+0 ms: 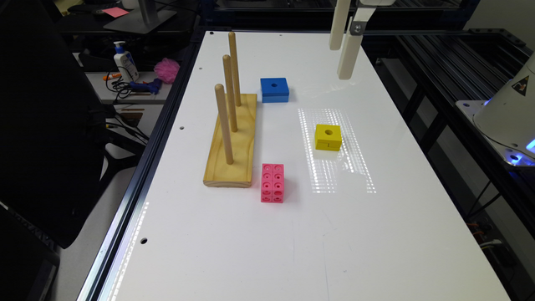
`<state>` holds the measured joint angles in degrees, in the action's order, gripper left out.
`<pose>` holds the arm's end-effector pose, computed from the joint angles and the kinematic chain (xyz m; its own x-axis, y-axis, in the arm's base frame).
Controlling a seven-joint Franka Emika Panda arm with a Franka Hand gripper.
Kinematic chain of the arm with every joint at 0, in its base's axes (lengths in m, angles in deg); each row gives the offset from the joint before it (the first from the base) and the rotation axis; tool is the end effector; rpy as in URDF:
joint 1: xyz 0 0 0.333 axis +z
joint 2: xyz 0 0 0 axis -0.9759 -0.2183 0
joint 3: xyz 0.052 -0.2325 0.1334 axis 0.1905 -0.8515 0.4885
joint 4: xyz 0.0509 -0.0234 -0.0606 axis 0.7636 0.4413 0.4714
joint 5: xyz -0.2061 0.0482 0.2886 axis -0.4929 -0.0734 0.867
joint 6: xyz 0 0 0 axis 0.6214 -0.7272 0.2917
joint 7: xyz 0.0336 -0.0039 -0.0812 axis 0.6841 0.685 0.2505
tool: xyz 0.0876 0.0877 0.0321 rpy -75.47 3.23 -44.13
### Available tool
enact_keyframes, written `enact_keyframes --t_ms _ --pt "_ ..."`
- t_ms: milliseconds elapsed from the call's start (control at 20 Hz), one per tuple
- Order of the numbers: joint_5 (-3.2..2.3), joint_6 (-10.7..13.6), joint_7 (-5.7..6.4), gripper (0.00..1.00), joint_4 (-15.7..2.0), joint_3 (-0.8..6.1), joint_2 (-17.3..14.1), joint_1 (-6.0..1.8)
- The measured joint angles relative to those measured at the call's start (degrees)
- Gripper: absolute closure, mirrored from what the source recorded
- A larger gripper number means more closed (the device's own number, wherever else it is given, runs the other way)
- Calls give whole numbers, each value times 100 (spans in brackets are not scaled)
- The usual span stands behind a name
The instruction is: Pick up pink block.
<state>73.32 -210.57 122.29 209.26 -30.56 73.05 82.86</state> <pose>0.4271 0.0568 0.3288 0.6977 -0.7164 0.0072 -0.7164 -0.6977 -0.0015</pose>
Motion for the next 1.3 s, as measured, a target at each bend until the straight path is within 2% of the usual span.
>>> enact_keyframes --t_ms 500,550,700,800,1100,1300 --pt "0 0 -2 0 -2 16 0 3" --pt "42 -1 62 0 -85 224 -12 6" --pt "55 -1 108 0 -202 311 -86 5" --pt "56 -8 148 0 -350 365 -216 5" --pt "56 -15 332 0 -1063 557 -932 4" --pt "56 -15 451 0 -1440 678 -1313 4"
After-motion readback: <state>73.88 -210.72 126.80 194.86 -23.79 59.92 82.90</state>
